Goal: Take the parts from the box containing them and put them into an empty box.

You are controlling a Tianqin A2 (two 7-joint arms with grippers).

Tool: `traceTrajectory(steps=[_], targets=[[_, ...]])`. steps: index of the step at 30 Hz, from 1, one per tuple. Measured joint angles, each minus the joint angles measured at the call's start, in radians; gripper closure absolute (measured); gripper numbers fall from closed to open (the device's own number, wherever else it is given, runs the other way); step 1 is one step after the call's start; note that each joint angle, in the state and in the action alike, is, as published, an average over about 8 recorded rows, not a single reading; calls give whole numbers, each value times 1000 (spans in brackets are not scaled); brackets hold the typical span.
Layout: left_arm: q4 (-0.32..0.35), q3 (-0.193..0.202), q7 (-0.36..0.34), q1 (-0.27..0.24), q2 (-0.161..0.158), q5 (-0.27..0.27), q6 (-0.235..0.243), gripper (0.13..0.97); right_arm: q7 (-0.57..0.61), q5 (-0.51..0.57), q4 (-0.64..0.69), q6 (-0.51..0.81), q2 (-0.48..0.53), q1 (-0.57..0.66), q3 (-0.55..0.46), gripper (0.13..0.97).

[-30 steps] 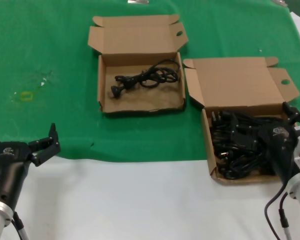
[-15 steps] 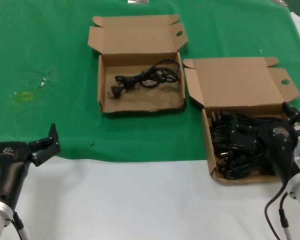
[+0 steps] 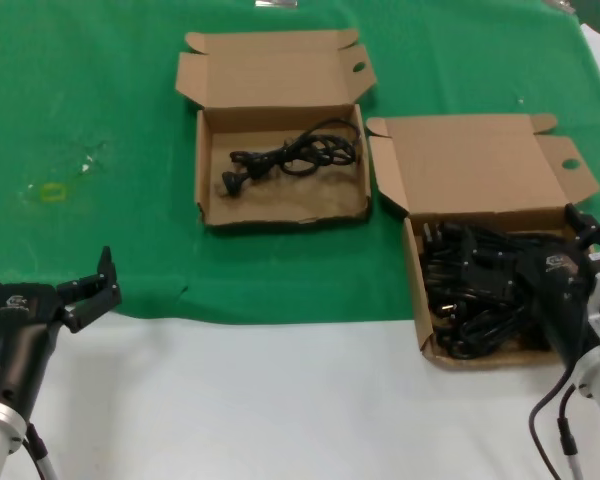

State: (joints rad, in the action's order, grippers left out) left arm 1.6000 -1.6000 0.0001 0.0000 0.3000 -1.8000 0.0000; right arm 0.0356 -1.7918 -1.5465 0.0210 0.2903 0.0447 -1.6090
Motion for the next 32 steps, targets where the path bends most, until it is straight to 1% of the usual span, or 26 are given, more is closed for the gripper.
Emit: traceTrajectory(steps=[32], targets=[[0, 0, 0, 0, 0, 0, 0, 132, 0, 0, 0, 0, 0, 0, 0, 129]])
